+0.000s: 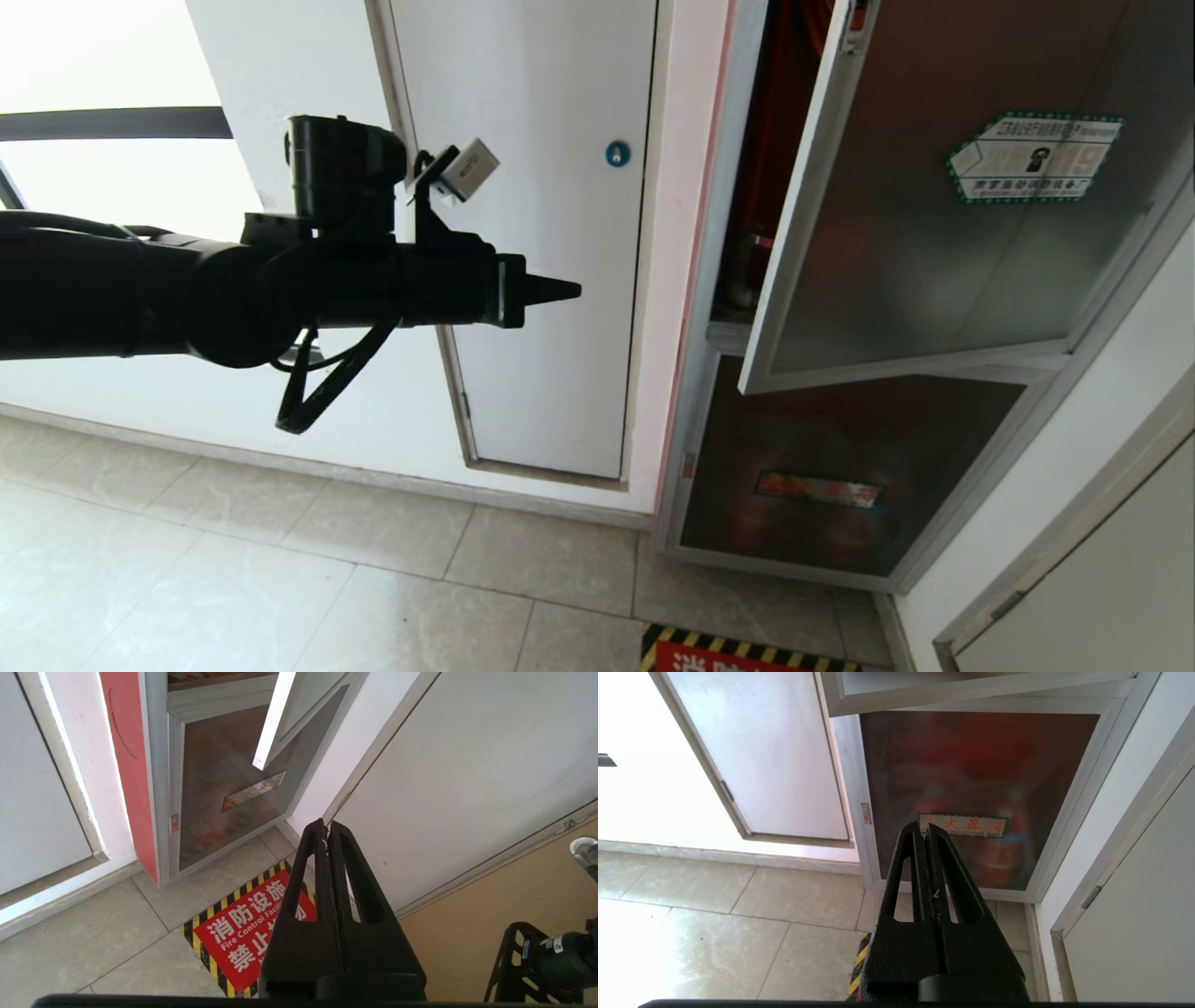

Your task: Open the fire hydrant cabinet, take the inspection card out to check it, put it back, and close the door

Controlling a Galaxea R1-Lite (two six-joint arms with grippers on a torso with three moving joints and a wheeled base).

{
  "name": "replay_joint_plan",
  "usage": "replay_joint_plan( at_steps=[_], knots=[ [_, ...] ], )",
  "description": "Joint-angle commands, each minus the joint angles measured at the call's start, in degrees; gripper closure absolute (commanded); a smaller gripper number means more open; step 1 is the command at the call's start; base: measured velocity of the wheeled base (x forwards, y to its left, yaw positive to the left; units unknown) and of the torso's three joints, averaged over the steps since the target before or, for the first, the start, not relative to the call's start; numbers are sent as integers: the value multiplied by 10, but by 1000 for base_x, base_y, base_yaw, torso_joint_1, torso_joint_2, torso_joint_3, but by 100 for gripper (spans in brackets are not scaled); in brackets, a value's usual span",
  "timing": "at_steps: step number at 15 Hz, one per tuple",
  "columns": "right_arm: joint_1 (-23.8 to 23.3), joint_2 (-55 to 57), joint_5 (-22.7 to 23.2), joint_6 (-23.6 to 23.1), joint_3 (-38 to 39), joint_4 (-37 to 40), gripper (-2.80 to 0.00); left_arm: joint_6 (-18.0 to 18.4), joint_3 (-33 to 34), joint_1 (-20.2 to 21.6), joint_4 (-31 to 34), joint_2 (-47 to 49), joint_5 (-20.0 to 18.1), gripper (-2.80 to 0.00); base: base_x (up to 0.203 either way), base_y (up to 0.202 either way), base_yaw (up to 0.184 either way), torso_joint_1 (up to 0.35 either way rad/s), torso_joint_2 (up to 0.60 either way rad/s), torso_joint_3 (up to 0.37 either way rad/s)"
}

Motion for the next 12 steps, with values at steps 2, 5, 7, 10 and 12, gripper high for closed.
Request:
replay_joint_plan(
  at_steps=[2, 5, 7, 10, 12],
  knots=[
    [0, 0, 0, 0, 0, 0, 0, 1, -52, -15, -1, 70, -2, 0, 0, 0, 0, 0, 0, 0],
    [0, 0, 0, 0, 0, 0, 0, 2, -119, -35, -1, 142, -2, 0, 0, 0, 0, 0, 0, 0],
    [0, 0, -1, 0, 0, 0, 0, 2, -169, -46, -1, 193, -2, 0, 0, 0, 0, 0, 0, 0],
    [0, 0, 0, 0, 0, 0, 0, 1, -266, -61, -1, 272, -2, 0, 0, 0, 0, 0, 0, 0],
    [0, 0, 0, 0, 0, 0, 0, 1, -288, -88, -29, 306, -4, 0, 0, 0, 0, 0, 0, 0]
  ],
)
